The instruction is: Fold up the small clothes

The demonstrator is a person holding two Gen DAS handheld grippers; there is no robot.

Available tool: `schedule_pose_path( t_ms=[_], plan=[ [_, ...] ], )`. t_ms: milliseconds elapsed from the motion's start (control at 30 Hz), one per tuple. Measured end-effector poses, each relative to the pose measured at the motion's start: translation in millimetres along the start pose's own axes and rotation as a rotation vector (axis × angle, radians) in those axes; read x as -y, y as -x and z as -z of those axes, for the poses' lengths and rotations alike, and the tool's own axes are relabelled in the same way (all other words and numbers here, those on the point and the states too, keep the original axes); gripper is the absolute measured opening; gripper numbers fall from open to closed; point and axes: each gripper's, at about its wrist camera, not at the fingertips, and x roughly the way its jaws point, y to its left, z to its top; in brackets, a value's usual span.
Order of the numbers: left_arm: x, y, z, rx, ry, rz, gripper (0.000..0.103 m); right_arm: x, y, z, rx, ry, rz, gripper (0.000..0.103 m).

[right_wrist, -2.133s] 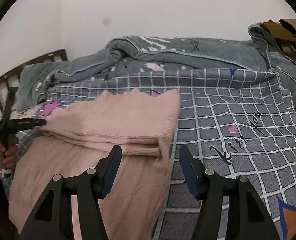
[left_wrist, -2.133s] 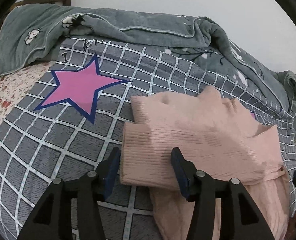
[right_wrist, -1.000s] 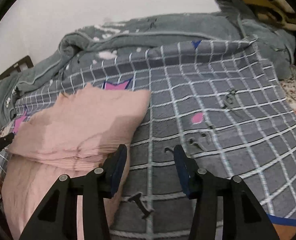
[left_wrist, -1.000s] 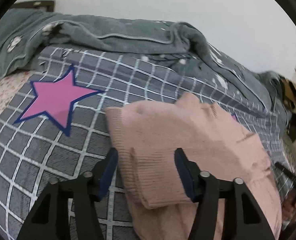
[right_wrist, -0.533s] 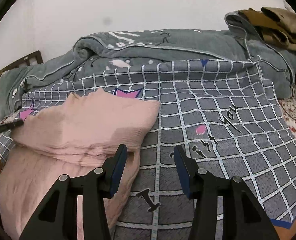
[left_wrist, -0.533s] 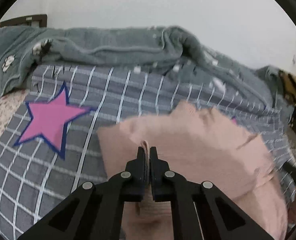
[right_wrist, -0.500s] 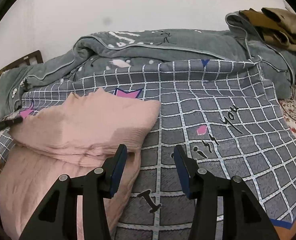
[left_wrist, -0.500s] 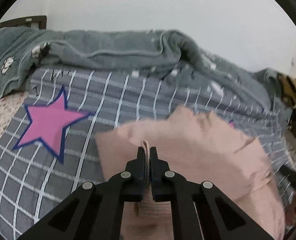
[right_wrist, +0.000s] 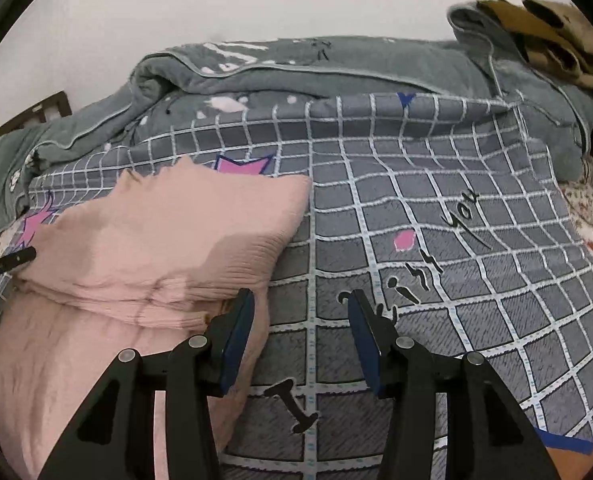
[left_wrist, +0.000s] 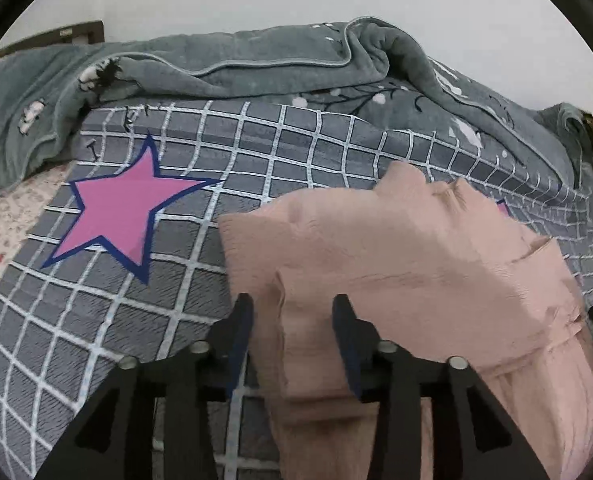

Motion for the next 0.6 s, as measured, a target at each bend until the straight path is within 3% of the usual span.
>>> schedule_pose_path(
  t_ms=[67,233,500,600],
  plan=[
    [1,6,8,0.006,-0.017,-0.02,0.066,-7,3,0,0.008,0.028,0.01,0.048],
    [-7,27,28,0.02,0.022,-0.005,0.068,-17,24,4,0.068,0.057,0.03,0.055],
    [-15,65,65,0.009,0.08,-0.01,0.068,-24,61,17,0.133,0.023,-0.018,0.056],
    [-18,85,86,0.004,0.123,0.017,0.068,-29,81,25,0.207,0.025,0.03,0.056]
  ],
)
